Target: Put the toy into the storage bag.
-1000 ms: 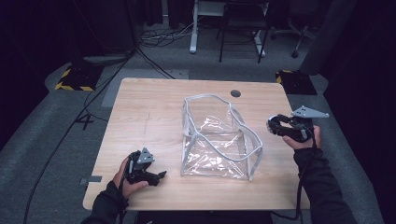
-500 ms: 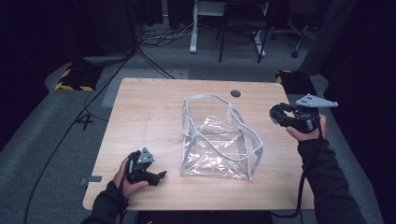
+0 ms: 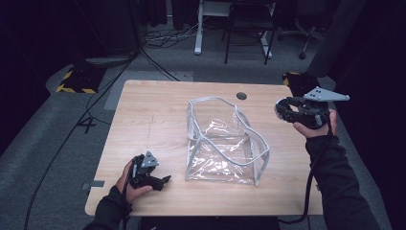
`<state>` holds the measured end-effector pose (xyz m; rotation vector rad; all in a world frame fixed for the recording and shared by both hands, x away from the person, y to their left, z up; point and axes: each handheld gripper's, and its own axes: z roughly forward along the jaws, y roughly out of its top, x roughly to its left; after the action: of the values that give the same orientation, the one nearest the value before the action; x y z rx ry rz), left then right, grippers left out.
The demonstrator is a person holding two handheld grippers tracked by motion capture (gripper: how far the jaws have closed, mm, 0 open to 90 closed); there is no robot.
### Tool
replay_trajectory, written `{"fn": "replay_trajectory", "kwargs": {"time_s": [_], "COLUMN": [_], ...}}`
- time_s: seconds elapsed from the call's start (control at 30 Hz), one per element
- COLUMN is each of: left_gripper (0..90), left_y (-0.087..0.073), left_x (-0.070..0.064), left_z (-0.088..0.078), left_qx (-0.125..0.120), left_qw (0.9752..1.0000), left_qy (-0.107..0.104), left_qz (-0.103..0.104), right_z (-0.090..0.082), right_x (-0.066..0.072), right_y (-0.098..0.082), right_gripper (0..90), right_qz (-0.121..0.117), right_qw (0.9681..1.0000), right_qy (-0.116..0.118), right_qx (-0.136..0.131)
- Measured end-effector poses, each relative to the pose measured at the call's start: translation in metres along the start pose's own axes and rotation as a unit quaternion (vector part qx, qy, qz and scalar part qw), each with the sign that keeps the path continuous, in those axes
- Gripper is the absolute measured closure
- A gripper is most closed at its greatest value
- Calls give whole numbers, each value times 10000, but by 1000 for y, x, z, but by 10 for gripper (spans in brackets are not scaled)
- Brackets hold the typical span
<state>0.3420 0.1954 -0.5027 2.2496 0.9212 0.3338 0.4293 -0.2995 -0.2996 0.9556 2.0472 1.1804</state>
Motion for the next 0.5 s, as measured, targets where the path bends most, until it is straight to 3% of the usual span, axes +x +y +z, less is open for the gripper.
{"fn": "replay_trajectory", "kwargs": {"time_s": [0.5], "left_gripper": [101], "left_y": [0], "left_x": [0], "left_z": [0], "left_qx": [12], "left_qw": [10000], "left_qy": [-3], "left_qz": [11], "right_z": [1], "right_x": [20], "right_y": [30], "right_gripper": [483], "right_qz": [-189], "right_qw": [9995], "right_qy": [206], "right_qx": [-135]}}
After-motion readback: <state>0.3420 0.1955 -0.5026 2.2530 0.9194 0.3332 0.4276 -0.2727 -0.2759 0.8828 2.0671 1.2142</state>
